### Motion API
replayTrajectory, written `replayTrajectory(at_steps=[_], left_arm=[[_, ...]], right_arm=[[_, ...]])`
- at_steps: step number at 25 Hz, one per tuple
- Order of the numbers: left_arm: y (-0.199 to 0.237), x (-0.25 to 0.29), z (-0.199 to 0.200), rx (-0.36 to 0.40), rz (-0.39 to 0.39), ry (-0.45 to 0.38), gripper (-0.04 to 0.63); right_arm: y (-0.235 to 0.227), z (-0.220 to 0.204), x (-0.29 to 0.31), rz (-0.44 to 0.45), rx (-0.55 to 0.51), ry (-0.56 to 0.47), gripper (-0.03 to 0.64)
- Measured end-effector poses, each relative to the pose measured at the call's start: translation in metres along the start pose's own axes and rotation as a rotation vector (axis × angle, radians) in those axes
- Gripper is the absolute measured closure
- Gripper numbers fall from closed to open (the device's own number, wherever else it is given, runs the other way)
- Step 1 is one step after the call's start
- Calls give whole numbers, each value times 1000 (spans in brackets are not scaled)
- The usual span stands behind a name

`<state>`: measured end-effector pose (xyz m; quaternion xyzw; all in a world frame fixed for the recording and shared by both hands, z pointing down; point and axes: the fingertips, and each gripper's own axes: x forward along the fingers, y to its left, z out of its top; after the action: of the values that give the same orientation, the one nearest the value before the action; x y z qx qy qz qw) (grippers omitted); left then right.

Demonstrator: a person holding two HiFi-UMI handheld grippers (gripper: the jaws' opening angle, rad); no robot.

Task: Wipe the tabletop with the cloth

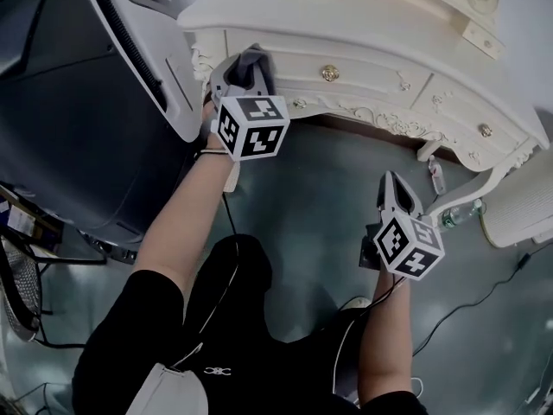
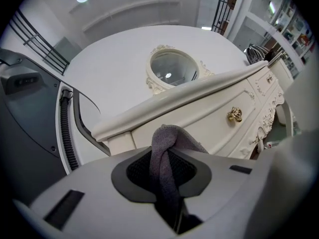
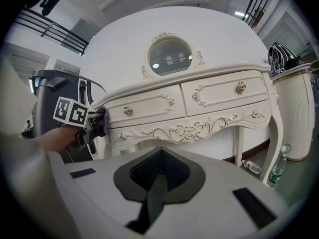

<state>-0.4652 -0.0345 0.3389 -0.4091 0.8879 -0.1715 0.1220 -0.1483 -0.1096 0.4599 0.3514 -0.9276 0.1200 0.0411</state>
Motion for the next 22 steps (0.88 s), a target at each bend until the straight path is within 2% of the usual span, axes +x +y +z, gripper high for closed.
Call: replayTrajectory(at_steps=[3, 7, 9, 12, 19, 22], left_arm=[[2, -1, 0, 59, -16, -15, 531], [14, -2, -6, 155, 44, -48, 531], [30, 2, -20, 133, 72, -12, 531], [60, 13, -38, 47, 90, 58, 531], [93, 20, -53, 121, 150, 74, 531], [100, 20, -68, 47, 154, 91, 531]], right_arm=[[-1, -1, -4, -6, -25, 5, 614], [-7, 2, -11, -25, -41, -9, 614], [-10, 2, -11, -27, -40, -9, 614], [-8, 1, -10, -21, -43, -4, 614], [1, -2, -2, 2, -51, 6, 614], [3, -2, -2, 2, -50, 6, 614]])
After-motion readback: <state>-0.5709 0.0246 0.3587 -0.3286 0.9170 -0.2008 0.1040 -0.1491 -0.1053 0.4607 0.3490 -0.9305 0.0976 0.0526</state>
